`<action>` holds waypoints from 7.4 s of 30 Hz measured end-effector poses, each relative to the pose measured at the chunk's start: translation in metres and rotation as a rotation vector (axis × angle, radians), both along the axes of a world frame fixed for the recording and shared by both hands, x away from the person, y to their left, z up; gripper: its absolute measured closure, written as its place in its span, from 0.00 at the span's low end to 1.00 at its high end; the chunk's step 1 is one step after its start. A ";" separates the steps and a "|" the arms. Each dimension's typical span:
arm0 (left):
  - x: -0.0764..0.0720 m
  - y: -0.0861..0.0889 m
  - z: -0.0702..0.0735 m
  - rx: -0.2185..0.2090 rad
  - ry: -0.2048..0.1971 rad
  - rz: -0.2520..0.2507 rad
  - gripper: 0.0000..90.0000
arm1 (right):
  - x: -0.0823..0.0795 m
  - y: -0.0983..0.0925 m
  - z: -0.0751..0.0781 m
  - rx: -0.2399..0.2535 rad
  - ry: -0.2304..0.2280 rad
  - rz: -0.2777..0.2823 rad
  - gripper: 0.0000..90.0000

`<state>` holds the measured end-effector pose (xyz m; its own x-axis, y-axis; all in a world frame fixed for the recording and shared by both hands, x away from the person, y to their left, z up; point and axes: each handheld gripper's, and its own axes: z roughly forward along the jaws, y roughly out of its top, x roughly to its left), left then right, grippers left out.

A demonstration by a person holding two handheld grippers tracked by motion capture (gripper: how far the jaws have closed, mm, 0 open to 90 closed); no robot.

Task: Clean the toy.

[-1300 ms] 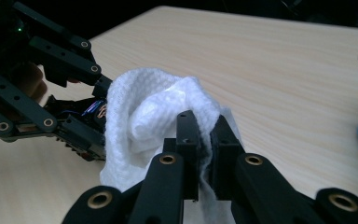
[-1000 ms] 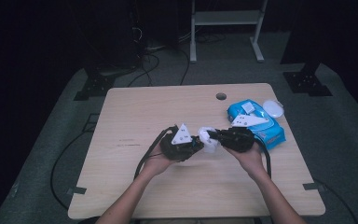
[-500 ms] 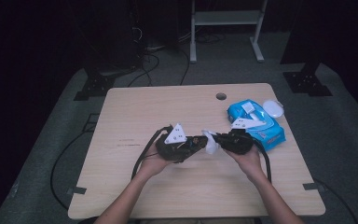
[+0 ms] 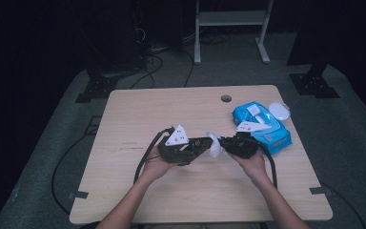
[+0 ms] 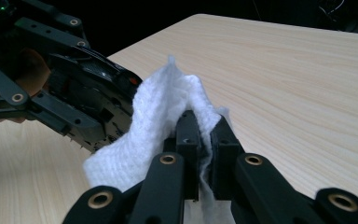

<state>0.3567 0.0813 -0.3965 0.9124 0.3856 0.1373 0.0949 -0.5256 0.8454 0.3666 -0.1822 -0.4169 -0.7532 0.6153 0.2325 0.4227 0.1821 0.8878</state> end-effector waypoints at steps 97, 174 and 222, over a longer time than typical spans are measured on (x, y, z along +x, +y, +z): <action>-0.005 0.056 -0.051 -0.004 0.092 0.111 0.75 | 0.001 0.063 -0.014 -0.153 -0.050 0.039 0.94; 0.034 -0.016 -0.031 0.190 0.135 0.115 0.63 | 0.024 0.003 -0.029 -0.092 0.044 -0.133 0.94; 0.012 0.014 -0.005 -0.126 0.129 0.043 0.63 | 0.007 0.014 -0.010 0.029 -0.018 -0.049 0.94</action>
